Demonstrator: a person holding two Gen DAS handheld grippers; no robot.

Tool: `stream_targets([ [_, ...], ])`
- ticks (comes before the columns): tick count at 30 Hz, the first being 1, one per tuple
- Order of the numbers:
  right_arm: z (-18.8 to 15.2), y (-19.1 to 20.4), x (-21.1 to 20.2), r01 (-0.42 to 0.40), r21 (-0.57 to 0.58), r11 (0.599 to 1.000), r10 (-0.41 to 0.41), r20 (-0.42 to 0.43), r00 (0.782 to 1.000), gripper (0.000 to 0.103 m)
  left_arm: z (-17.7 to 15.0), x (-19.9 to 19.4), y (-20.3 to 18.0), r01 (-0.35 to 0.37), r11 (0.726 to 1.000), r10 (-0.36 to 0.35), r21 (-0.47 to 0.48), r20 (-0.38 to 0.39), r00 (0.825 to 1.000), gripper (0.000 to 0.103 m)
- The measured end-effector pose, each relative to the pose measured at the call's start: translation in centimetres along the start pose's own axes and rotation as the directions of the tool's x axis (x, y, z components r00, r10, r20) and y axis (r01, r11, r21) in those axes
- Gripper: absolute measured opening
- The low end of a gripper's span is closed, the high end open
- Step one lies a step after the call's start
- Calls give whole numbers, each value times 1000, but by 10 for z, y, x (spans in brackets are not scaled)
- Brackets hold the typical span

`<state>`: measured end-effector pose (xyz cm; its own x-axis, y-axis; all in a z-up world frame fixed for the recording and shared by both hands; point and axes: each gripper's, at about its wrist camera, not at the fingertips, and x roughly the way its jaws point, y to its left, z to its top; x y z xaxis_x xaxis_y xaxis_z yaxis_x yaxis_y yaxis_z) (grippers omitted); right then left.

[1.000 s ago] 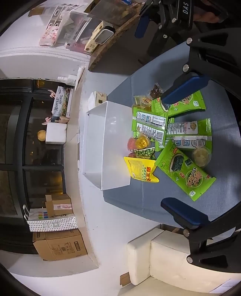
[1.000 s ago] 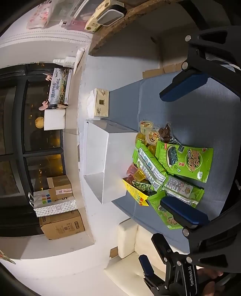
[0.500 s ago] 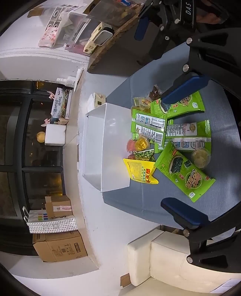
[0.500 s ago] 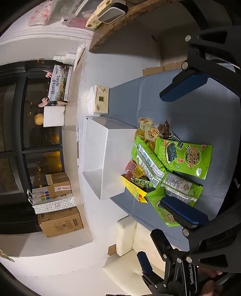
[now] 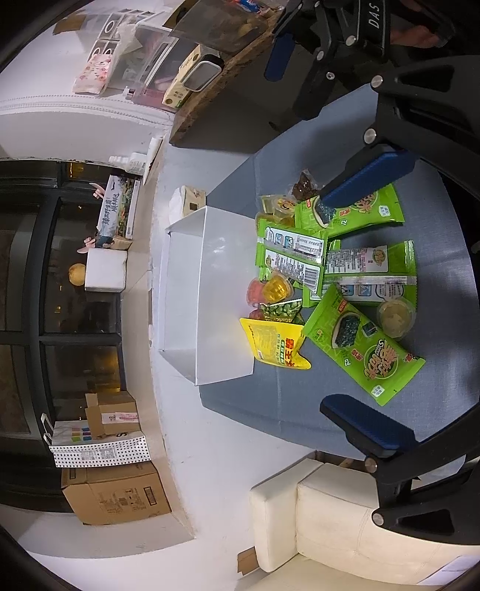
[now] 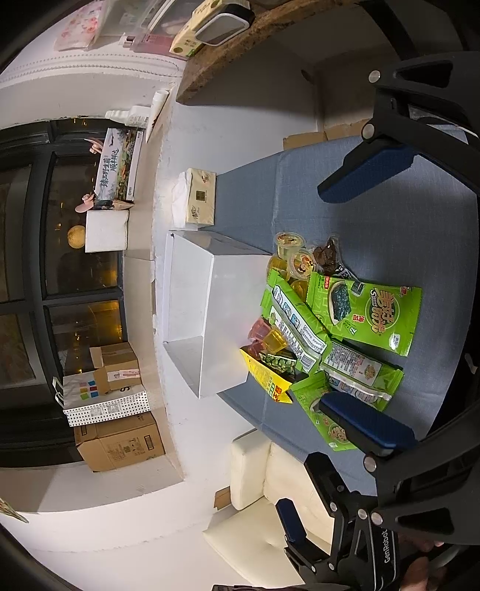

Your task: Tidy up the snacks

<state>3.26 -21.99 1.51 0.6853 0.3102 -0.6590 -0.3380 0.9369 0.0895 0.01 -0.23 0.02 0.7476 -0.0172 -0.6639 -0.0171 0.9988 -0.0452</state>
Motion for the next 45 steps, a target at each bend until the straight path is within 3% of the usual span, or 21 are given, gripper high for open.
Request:
stream_targets([
  [45, -4, 1, 6, -1, -2, 1000, 1, -19, 1000, 103, -3, 3, -2, 17, 1000, -17, -4, -26, 1000, 103],
])
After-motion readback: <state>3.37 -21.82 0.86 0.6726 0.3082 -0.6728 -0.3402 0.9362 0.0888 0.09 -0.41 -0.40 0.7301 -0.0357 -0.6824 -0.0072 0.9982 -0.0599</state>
